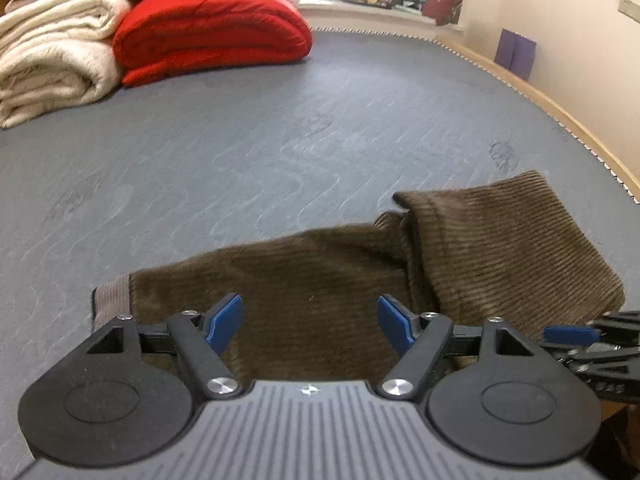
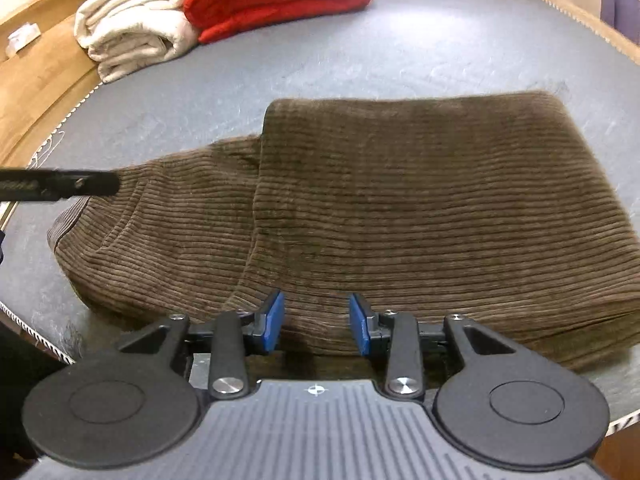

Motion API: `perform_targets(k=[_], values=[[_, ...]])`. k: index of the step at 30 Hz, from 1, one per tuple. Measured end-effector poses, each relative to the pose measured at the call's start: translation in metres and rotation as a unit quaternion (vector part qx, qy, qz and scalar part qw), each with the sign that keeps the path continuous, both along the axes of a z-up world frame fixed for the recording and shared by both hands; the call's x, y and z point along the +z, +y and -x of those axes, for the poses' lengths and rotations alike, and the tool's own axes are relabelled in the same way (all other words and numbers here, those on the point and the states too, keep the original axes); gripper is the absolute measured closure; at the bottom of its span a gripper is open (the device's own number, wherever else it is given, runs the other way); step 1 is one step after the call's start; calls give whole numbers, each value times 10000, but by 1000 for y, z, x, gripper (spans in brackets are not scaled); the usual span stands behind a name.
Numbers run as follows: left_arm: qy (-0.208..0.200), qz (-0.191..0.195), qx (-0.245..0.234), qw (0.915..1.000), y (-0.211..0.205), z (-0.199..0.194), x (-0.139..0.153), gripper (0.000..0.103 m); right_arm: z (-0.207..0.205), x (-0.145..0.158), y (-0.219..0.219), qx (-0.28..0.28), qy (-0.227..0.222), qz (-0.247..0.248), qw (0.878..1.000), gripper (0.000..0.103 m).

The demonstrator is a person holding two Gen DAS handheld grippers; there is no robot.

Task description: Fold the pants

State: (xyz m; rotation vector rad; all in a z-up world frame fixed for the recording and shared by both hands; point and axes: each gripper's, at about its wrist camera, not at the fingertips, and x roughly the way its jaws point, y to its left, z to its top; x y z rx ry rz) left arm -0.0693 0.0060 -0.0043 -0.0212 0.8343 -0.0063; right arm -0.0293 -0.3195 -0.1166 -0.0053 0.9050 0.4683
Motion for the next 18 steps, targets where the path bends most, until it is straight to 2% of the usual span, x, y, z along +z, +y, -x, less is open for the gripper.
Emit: perform_targets(k=[1, 3, 5, 6, 9, 12, 14, 15, 16, 18], values=[[-69, -2, -25, 10000, -3, -2, 1, 37, 2, 6, -7, -64, -139, -16, 9999, 65], [-199, -52, -133, 9997, -12, -5, 3, 75, 3, 23, -20, -254, -460, -108, 9986, 65], [-288, -101, -259, 9992, -20, -8, 3, 86, 1, 45, -35, -438, -763, -231, 9959, 65], [-335, -92, -328, 9989, -24, -10, 3, 87, 0, 59, -43, -500, -976, -261, 9936, 64], [-338, 7, -490, 9982, -35, -16, 1, 87, -7, 82, -67, -651, -1428, -160, 9875, 55], [-269, 131, -522, 9982, -42, -23, -3, 87, -21, 74, -84, -1052, -1524, -10, 9827, 52], [-248, 247, -466, 9983, -45, -27, -3, 87, -31, 56, -97, -1564, -1327, 93, 9787, 52], [-226, 352, -427, 9982, -44, -30, -4, 87, -40, 45, -103, -1808, -1012, 90, 9783, 52], [-200, 430, -395, 9981, -45, -32, -5, 86, -46, 39, -106, -2011, -779, 40, 9765, 52], [-154, 549, -349, 9978, -45, -37, -7, 86, -55, 33, -113, -2322, -611, -221, 9705, 52]])
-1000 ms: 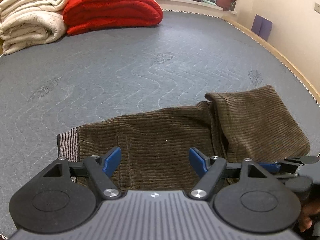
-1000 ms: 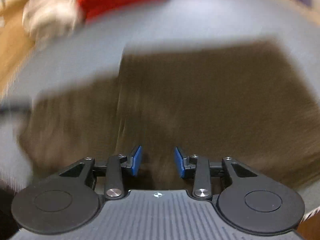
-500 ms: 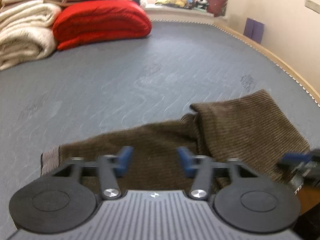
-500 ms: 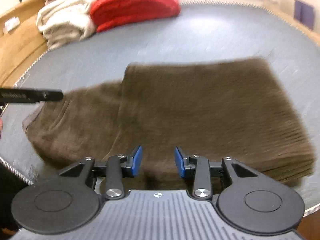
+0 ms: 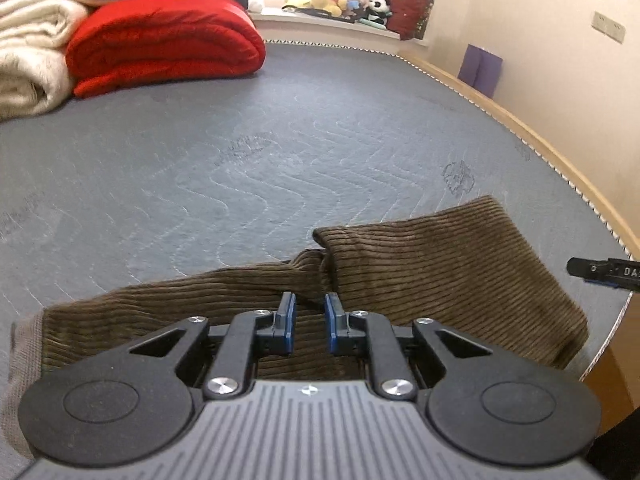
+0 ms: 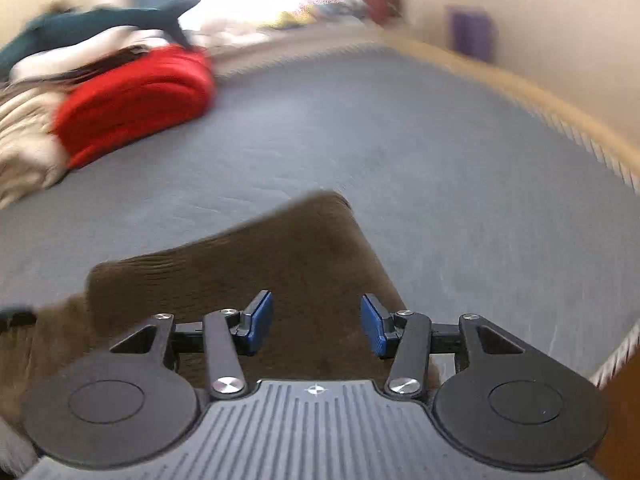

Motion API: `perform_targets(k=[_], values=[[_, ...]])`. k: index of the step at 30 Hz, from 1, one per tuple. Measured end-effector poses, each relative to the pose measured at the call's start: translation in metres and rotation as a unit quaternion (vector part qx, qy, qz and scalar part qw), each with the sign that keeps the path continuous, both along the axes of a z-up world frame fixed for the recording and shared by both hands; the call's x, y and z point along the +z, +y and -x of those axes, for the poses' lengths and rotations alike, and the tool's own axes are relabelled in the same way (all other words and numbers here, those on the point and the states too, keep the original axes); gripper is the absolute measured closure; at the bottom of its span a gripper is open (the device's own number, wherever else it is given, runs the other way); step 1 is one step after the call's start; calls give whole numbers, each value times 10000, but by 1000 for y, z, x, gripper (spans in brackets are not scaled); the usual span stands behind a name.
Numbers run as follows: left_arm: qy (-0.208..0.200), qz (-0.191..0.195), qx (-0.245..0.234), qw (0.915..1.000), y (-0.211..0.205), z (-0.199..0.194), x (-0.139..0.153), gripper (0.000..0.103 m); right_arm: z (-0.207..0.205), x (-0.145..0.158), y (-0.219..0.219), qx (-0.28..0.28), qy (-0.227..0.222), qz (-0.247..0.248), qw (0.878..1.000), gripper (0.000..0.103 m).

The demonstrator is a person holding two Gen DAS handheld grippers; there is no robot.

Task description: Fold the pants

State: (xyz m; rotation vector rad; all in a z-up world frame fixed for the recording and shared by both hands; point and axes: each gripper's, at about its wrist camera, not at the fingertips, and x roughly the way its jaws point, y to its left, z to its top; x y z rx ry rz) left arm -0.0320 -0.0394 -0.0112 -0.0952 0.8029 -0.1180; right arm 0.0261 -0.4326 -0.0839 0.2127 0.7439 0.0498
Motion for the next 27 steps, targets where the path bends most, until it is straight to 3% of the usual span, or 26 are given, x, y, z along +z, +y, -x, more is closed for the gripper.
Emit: perform_targets(k=[3, 7, 11, 16, 19, 22, 27], values=[[67, 53, 11, 10000, -3, -7, -4, 85, -12, -6, -1, -123, 100, -16, 9999, 52], [195, 165, 128, 9996, 1, -15, -9, 84, -24, -18, -8, -372, 566, -253, 9974, 52], [333, 340, 339, 9983, 11, -20, -11, 81, -32, -31, -10, -507, 918, 111, 9944, 52], [377, 338, 427, 9978, 17, -20, -11, 77, -34, -37, -21, -591, 1035, 48, 9929, 50], [371, 323, 417, 9979, 18, -17, -10, 73, -31, -29, -29, -993, 848, 285, 9910, 50], [396, 342, 369, 9979, 17, -15, -11, 68, -26, -24, -47, -1351, 723, 56, 9882, 44], [450, 354, 325, 9978, 16, -12, -12, 64, -31, -50, -49, -994, 1417, -376, 9842, 41]])
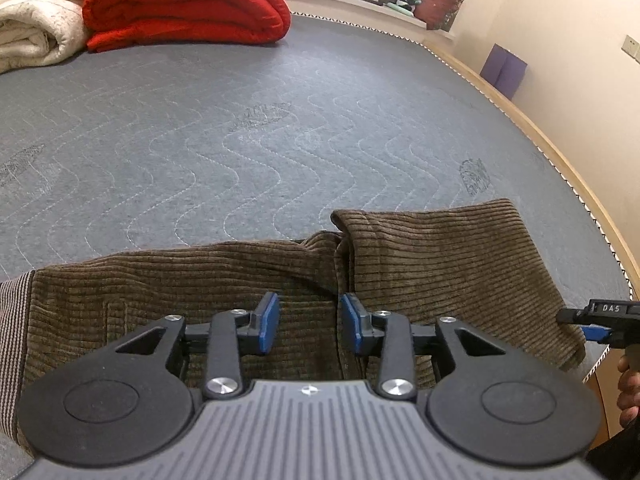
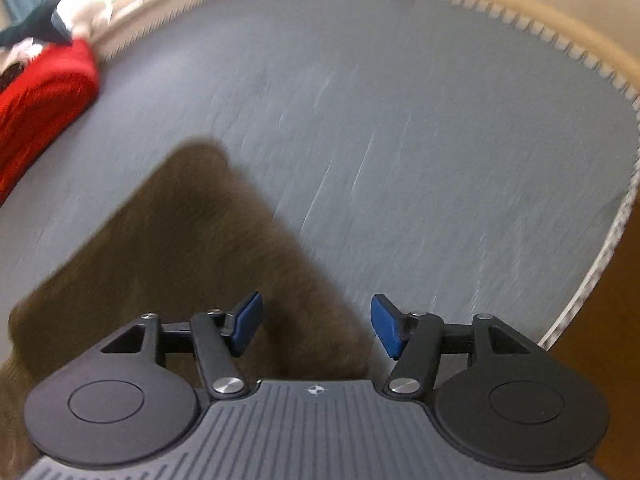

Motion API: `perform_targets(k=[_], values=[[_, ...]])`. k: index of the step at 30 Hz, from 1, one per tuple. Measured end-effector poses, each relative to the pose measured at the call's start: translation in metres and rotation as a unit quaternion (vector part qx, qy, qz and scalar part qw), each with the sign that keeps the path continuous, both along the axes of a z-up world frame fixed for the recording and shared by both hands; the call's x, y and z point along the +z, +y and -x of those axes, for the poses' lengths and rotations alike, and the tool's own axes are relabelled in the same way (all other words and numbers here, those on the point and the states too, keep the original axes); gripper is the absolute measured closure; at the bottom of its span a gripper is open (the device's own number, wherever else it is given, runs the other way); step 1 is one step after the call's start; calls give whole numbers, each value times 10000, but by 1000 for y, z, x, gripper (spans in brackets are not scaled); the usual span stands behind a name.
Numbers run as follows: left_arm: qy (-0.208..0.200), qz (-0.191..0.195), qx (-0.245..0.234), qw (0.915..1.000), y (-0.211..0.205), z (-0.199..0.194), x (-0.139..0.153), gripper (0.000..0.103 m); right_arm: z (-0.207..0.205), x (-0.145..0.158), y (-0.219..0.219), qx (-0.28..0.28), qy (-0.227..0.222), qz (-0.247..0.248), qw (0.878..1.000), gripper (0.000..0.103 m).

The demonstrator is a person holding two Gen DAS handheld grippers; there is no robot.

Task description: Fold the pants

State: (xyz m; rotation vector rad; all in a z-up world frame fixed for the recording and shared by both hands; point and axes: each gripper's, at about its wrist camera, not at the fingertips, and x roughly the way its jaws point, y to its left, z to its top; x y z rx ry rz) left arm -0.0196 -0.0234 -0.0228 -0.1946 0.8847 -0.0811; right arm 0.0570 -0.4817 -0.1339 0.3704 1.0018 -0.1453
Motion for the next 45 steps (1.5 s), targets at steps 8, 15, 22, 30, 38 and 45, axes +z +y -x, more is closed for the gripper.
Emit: perform_targets(k=[8, 15, 22, 30, 38, 45], values=[[24, 85, -83, 9999, -2, 6, 3, 56, -6, -18, -2, 79, 496, -441, 9978, 29], [147, 234, -284, 9992, -5, 7, 1, 46, 0, -15, 0, 184, 357, -346, 9986, 50], [-107, 918, -507, 9944, -11, 12, 13, 22, 48, 58, 69, 1689, -1325, 657, 9745, 76], [-284, 2986, -997, 9487, -3, 18, 31, 1, 157, 82, 200, 4702, -2801, 1664, 8202, 76], [512, 2667, -242, 9621, 11, 1, 1, 37, 183, 68, 236, 5424, -2805, 1928, 7681, 77], [53, 1666, -486, 9848, 9, 3, 18, 85, 172, 79, 229, 5323, -2464, 1619, 7936, 65]])
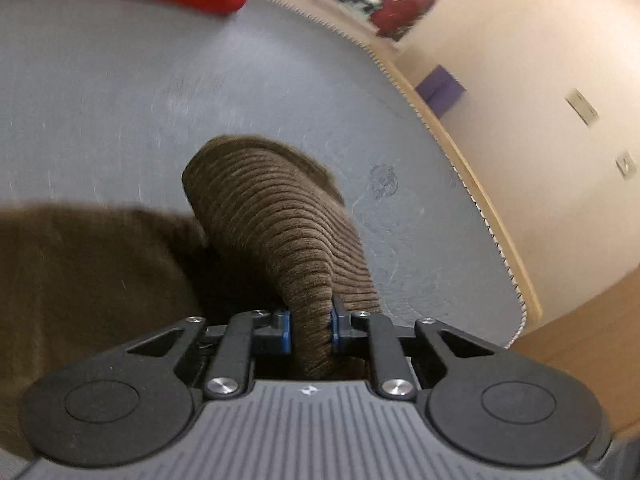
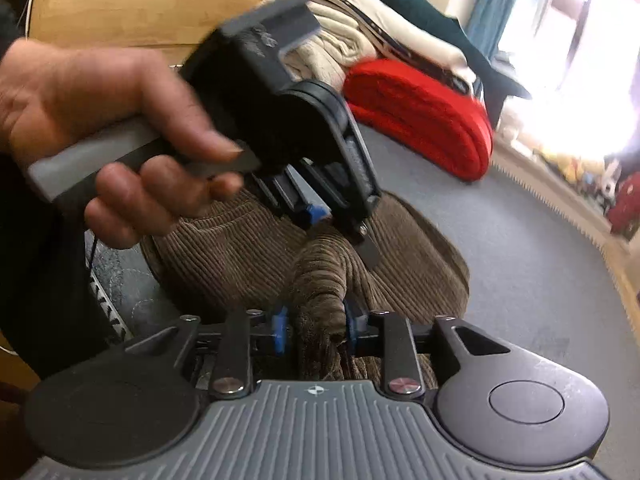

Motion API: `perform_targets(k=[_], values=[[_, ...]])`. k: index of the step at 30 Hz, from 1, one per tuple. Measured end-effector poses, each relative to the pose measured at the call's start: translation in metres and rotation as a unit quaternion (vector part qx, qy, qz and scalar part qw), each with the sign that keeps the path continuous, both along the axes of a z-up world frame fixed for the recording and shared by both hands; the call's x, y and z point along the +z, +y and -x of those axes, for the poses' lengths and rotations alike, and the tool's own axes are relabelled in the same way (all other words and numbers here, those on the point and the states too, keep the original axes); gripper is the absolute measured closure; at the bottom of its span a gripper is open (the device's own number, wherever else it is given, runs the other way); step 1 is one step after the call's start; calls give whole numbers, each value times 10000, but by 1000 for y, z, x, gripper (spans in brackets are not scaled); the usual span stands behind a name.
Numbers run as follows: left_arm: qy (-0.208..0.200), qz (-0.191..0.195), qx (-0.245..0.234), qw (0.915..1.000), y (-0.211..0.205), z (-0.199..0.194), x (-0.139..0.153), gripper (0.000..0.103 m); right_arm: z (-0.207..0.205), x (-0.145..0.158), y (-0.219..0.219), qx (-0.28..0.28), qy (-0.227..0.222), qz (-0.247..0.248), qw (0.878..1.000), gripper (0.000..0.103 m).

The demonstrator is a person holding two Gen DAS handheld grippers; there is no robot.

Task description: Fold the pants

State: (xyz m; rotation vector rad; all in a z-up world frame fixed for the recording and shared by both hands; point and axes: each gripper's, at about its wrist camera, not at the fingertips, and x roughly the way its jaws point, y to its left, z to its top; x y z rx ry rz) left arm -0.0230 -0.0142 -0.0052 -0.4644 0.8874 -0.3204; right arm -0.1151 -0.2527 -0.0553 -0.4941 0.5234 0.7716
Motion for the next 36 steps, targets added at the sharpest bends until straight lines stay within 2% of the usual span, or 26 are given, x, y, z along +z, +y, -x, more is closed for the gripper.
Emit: perform_targets(k=[1, 3, 4, 6, 7, 8, 10, 11, 13, 15, 16, 17, 18, 21, 22, 25, 28, 30, 32, 36], values=[[-98, -17, 53, 9999, 6, 3, 5, 85, -7, 3, -5, 27, 357, -250, 9990, 58], [-244, -44, 317, 9992, 29, 12, 15, 86, -19, 20, -17, 77, 1084, -958, 9895, 53], [-295, -64, 486, 9984, 44, 16, 19, 86, -23, 30, -24, 29, 1261, -1382, 9824, 51], [-382, -187, 984, 9942, 84, 32, 27, 86, -31, 43, -36, -110, 1429, -2108, 9670, 40], [-405, -344, 1234, 9909, 103, 39, 29, 86, -37, 45, -40, -269, 1511, -2359, 9596, 35], [-418, -548, 1475, 9867, 121, 47, 31, 86, -45, 43, -42, -494, 1627, -2481, 9537, 34], [-322, -1014, 1973, 9745, 158, 63, 30, 86, -61, 34, -40, -995, 1825, -2472, 9464, 34], [-190, -1119, 2168, 9696, 173, 67, 26, 86, -68, 27, -37, -1248, 1897, -2399, 9439, 34], [268, -970, 2445, 9644, 199, 70, 10, 85, -79, 12, -26, -1585, 2052, -2185, 9408, 34], [727, -898, 2565, 9596, 214, 69, -4, 75, -90, -4, -13, -1733, 2325, -2079, 9342, 34], [751, -966, 2594, 9580, 216, 68, -7, 73, -94, -10, -5, -1776, 2484, -2077, 9293, 34], [744, -992, 2602, 9576, 218, 67, -8, 64, -96, -15, 0, -1784, 2581, -2110, 9258, 34], [756, -982, 2637, 9566, 221, 67, -10, 48, -97, -20, 7, -1791, 2653, -2127, 9232, 34], [868, -832, 2778, 9531, 227, 65, -17, 21, -106, -38, 22, -1995, 2855, -2095, 9137, 32], [986, -732, 2778, 9527, 228, 63, -21, 17, -108, -43, 29, -2100, 2920, -2089, 9094, 31], [1324, -539, 2701, 9522, 237, 61, -33, 16, -123, -60, 41, -2405, 3166, -2084, 8936, 31], [1569, -467, 2585, 9520, 239, 54, -44, 15, -136, -75, 50, -2393, 3363, -1893, 8909, 30], [1720, -336, 2530, 9515, 241, 54, -53, 10, -144, -85, 56, -2417, 3534, -1815, 8853, 29], [1835, -295, 2468, 9511, 239, 46, -61, 8, -150, -90, 59, -2466, 3640, -1762, 8807, 25], [1969, -285, 2331, 9519, 235, 30, -71, 5, -154, -98, 69, -2344, 3742, -1650, 8819, 19]])
